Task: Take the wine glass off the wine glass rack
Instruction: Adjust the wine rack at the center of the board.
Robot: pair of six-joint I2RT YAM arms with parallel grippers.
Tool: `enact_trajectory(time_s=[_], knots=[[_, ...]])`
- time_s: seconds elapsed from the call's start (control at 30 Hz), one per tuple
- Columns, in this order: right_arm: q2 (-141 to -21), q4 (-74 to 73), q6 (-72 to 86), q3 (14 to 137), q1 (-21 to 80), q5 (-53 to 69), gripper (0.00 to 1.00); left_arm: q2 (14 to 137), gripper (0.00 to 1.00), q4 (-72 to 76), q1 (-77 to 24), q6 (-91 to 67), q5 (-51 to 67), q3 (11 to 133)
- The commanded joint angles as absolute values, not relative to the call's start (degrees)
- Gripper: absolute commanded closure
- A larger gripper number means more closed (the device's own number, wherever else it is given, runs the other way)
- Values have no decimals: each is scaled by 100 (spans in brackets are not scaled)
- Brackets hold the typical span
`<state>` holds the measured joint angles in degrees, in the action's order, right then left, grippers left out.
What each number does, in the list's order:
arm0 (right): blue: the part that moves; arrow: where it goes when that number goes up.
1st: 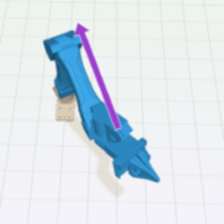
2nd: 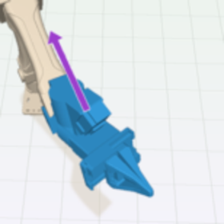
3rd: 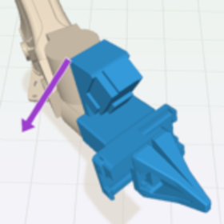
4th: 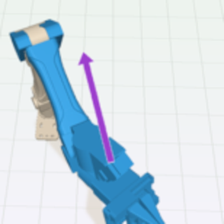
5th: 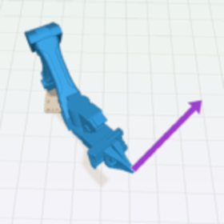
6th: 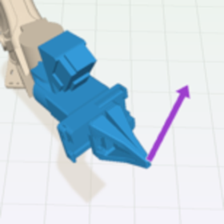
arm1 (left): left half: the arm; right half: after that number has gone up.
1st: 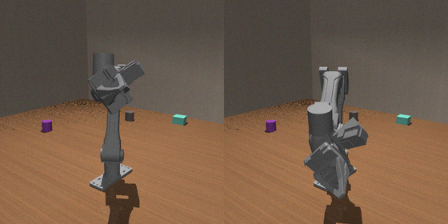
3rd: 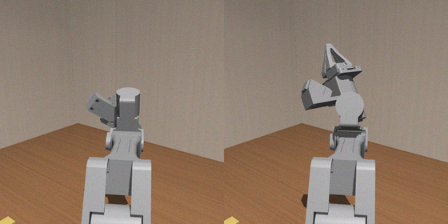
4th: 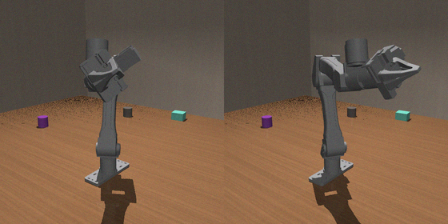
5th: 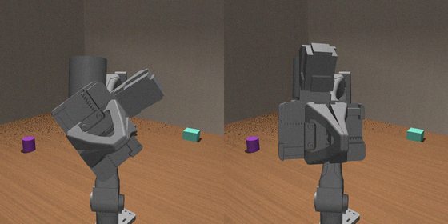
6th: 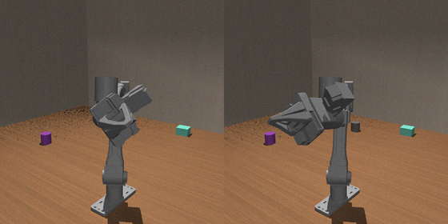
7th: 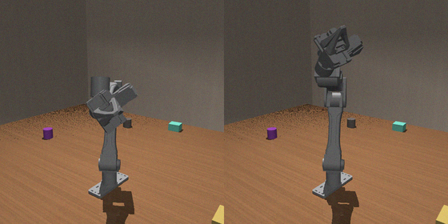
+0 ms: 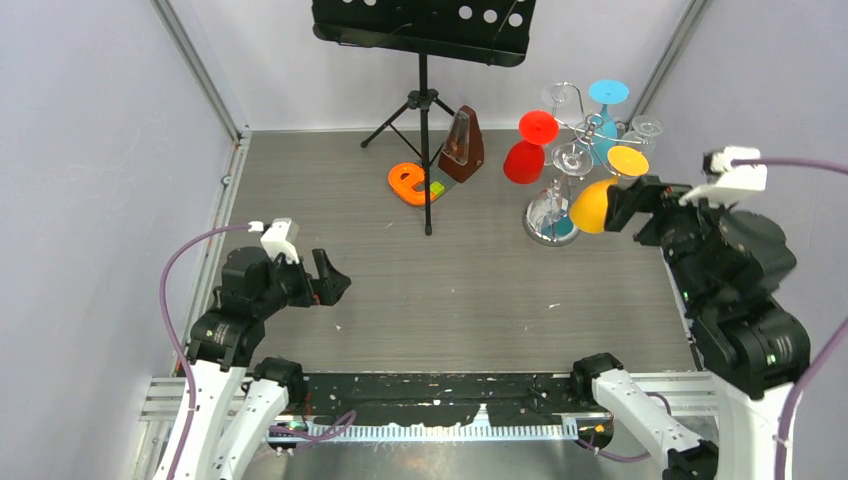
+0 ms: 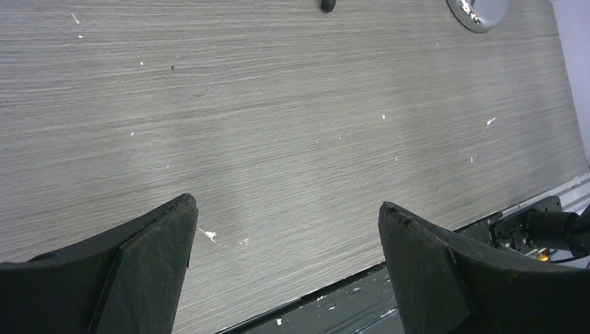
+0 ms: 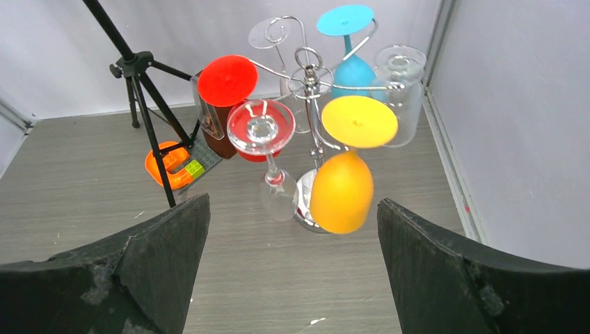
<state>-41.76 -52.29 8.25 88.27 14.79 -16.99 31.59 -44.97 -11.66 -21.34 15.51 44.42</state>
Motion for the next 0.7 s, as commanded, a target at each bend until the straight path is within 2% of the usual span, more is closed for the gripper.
enact_trajectory(time_s=[0.0, 0.2, 0.4, 0.5, 0.67], knots=[[-4913, -4713, 441, 9205, 1496, -1473, 5, 3148, 1, -4246, -1244, -1977, 1697, 4363], [-5360, -4081, 104, 9235, 1494, -1300, 7, 3033, 1, -4200, -1266, -1962, 1808, 4294], [-5705, -3402, -451, 9106, 1488, -1487, 14, 2973, 1, -4204, -1274, -1977, 1775, 4245], [-5995, -3216, -740, 9159, 1487, -1452, 21, 2989, 1, -4231, -1274, -1964, 1762, 4254], [-6306, -2813, -853, 9154, 1431, -1652, 23, 2926, 1, -4254, -1274, -1969, 1738, 4254]])
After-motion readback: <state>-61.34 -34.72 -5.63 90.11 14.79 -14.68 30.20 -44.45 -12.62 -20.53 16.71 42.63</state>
